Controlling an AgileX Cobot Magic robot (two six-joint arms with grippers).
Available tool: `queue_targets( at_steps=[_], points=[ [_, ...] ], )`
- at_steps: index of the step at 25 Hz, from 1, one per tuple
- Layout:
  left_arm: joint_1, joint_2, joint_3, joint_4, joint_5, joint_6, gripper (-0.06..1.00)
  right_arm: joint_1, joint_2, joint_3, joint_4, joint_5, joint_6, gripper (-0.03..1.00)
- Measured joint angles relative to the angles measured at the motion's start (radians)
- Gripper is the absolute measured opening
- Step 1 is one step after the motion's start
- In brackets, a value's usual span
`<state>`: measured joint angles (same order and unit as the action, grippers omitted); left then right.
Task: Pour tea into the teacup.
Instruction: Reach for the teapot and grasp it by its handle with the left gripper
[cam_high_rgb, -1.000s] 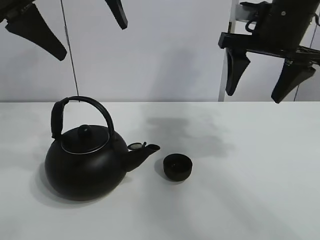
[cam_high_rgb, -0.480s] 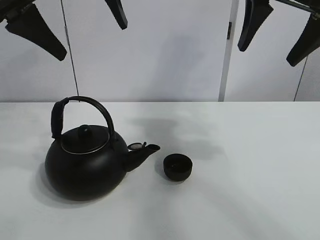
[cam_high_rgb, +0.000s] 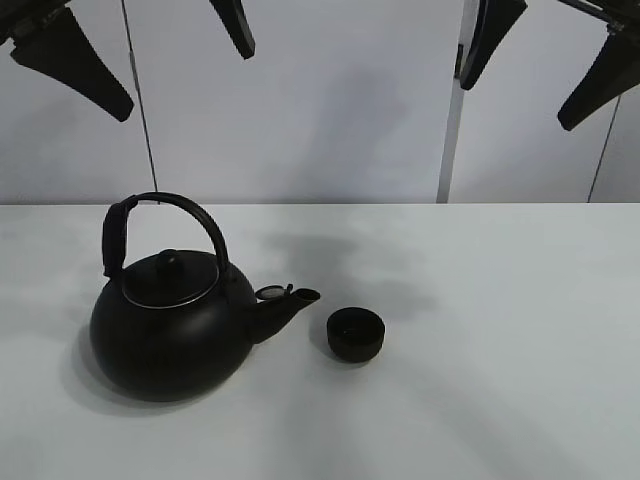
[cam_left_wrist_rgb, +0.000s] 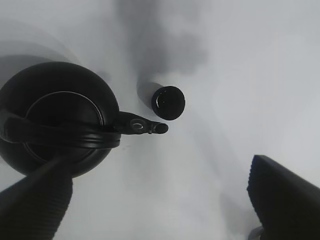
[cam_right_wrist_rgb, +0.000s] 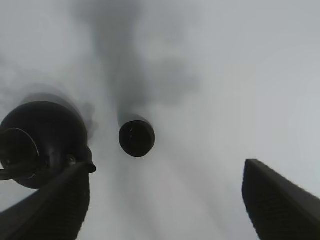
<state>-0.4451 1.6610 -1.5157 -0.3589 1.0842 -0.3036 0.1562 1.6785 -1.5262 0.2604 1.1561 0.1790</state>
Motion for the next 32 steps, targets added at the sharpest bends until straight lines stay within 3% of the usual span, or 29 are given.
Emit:
queue_targets(
  at_steps=[14, 32],
  points=[
    [0.000, 0.000, 0.000, 0.000, 0.000, -0.001, 0.69, 0.060, 0.001, 0.000, 0.064, -0.050, 0.037, 0.58],
    [0.000, 0.000, 0.000, 0.000, 0.000, -0.001, 0.69, 0.060, 0.001, 0.000, 0.064, -0.055, 0.037, 0.57]
  ],
)
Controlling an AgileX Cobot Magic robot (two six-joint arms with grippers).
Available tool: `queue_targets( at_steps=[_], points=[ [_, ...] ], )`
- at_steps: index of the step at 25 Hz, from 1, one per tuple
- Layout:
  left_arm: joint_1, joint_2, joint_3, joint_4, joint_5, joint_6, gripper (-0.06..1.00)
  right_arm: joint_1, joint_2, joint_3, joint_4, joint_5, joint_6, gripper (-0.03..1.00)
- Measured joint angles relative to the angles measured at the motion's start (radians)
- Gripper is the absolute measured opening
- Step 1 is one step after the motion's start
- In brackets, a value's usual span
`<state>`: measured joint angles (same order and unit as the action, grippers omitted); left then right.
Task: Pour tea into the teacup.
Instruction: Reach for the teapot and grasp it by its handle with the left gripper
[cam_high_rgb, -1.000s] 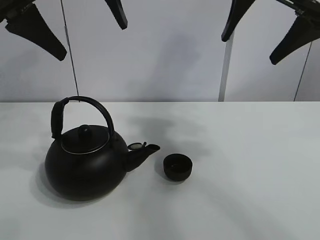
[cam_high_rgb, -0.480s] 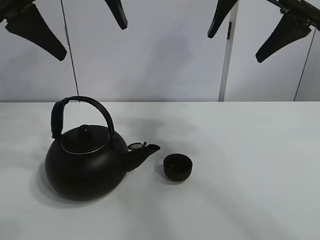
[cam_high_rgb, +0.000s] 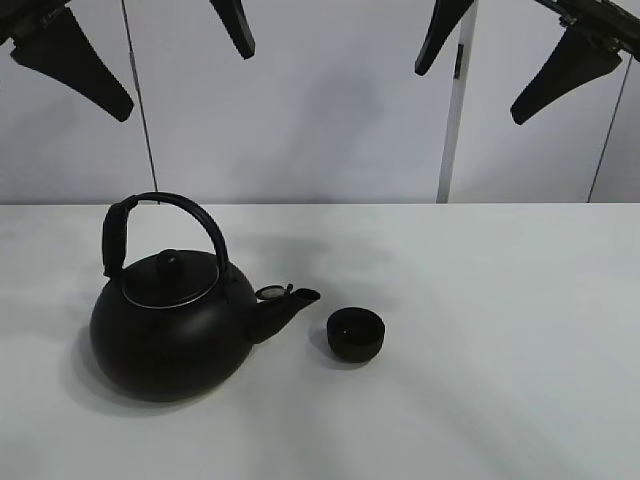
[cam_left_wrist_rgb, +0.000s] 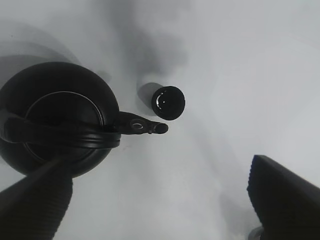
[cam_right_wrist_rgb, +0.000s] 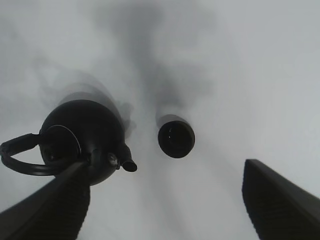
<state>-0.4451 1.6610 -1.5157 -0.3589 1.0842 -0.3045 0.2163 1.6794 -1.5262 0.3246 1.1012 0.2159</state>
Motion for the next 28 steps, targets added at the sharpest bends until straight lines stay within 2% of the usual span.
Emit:
queue_targets(
  at_steps=[28],
  points=[
    [0.000, 0.000, 0.000, 0.000, 0.000, 0.000, 0.69, 0.000, 0.000, 0.000, 0.001, -0.002, 0.000, 0.57]
  ],
)
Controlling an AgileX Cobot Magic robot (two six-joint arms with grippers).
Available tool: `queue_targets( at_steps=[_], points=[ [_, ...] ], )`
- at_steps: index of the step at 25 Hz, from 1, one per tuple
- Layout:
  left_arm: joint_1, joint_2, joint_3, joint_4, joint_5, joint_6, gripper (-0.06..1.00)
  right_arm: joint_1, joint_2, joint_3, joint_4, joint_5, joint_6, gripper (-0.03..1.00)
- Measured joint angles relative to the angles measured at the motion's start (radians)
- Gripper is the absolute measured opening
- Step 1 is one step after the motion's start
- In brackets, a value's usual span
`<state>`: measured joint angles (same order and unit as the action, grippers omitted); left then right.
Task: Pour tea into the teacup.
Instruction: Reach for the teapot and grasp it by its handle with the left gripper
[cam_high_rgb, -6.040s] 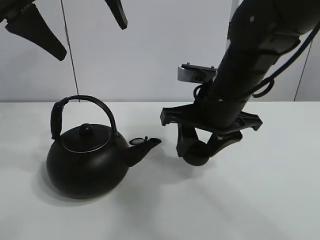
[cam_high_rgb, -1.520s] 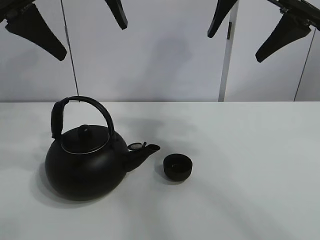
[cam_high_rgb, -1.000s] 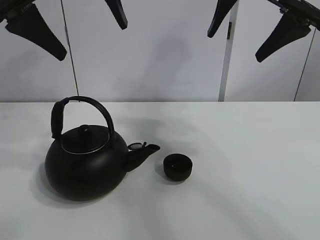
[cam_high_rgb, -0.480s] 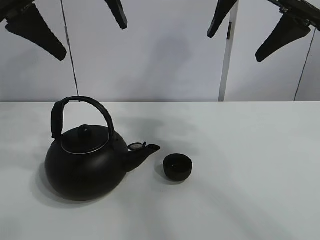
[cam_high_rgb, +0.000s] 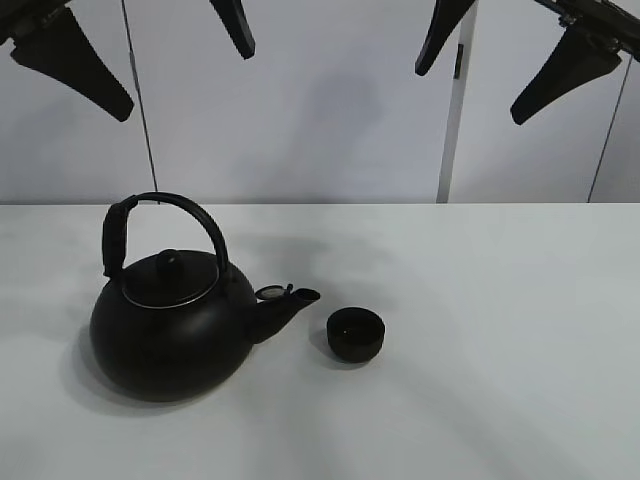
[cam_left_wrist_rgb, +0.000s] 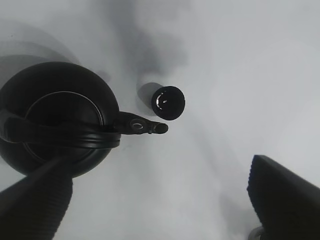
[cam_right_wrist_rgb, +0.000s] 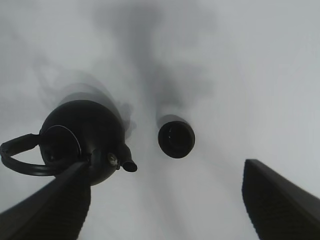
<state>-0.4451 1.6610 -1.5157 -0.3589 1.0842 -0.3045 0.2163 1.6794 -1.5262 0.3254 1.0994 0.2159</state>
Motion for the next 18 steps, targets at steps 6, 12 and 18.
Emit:
queue_targets(
  at_steps=[6, 12, 18],
  points=[
    [0.000, 0.000, 0.000, 0.000, -0.005, 0.001, 0.69, 0.000, 0.000, 0.000, 0.000, 0.000, 0.000, 0.57],
    [0.000, -0.004, 0.000, 0.088, -0.032, 0.042, 0.69, 0.000, 0.000, 0.000, 0.000, 0.000, 0.000, 0.57],
    [-0.045, -0.109, 0.014, 0.298, -0.156, 0.047, 0.69, 0.000, 0.000, 0.000, 0.000, 0.000, 0.000, 0.57]
  ],
)
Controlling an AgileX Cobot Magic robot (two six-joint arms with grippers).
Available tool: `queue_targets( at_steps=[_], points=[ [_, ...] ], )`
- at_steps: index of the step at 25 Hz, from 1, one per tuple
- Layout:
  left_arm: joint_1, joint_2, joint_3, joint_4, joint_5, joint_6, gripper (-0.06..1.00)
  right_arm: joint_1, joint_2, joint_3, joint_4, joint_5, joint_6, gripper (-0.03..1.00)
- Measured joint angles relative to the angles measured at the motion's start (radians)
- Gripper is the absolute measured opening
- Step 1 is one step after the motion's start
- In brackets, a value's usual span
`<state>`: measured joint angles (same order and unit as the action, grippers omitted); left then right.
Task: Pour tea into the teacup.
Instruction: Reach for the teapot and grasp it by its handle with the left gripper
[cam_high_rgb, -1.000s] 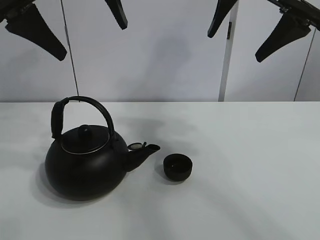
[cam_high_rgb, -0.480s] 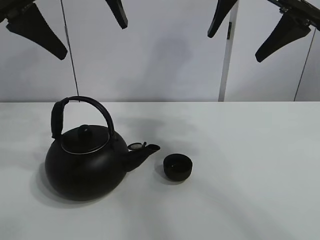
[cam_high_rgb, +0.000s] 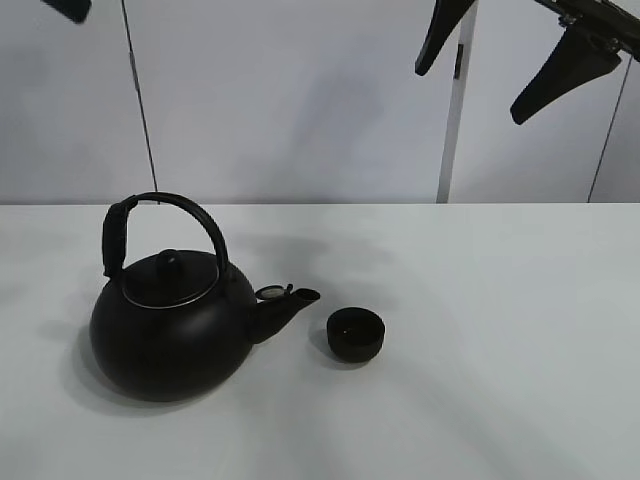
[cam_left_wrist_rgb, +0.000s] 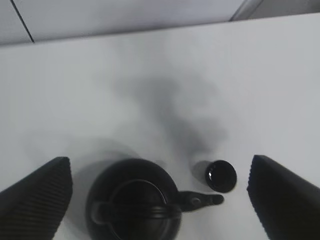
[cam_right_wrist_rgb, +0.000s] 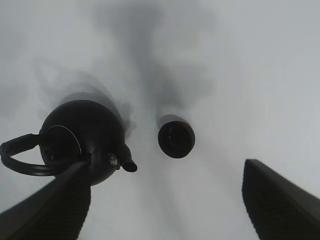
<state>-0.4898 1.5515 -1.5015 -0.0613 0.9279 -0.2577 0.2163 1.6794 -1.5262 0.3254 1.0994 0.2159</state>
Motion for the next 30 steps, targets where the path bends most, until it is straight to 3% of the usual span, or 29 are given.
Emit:
queue_targets(
  at_steps=[3, 6, 10, 12, 15, 19, 23, 30],
  points=[
    [-0.046, -0.093, 0.100, 0.143, -0.131, 0.000, 0.69, 0.000, 0.000, 0.000, 0.000, -0.010, 0.000, 0.57],
    [-0.068, -0.194, 0.298, 0.244, -0.346, 0.000, 0.69, 0.000, 0.000, 0.000, 0.000, -0.038, 0.000, 0.57],
    [-0.069, -0.336, 0.653, 0.352, -0.752, 0.000, 0.69, 0.000, 0.000, 0.000, 0.000, -0.087, 0.000, 0.57],
    [-0.069, -0.391, 0.810, 0.368, -1.012, 0.002, 0.68, 0.000, 0.000, 0.000, 0.000, -0.119, 0.000, 0.57],
    [-0.065, -0.423, 1.003, 0.293, -1.308, 0.076, 0.64, 0.000, 0.000, 0.000, 0.000, -0.168, 0.000, 0.57],
    [-0.058, -0.424, 1.177, 0.076, -1.536, 0.311, 0.59, 0.000, 0.000, 0.000, 0.001, -0.232, 0.000, 0.57],
    [-0.055, -0.410, 1.262, 0.004, -1.646, 0.450, 0.57, 0.000, 0.000, 0.000, 0.001, -0.286, 0.000, 0.57],
    [-0.055, -0.216, 1.282, -0.006, -1.748, 0.453, 0.57, 0.000, 0.000, 0.000, 0.001, -0.353, 0.000, 0.57]
  ],
)
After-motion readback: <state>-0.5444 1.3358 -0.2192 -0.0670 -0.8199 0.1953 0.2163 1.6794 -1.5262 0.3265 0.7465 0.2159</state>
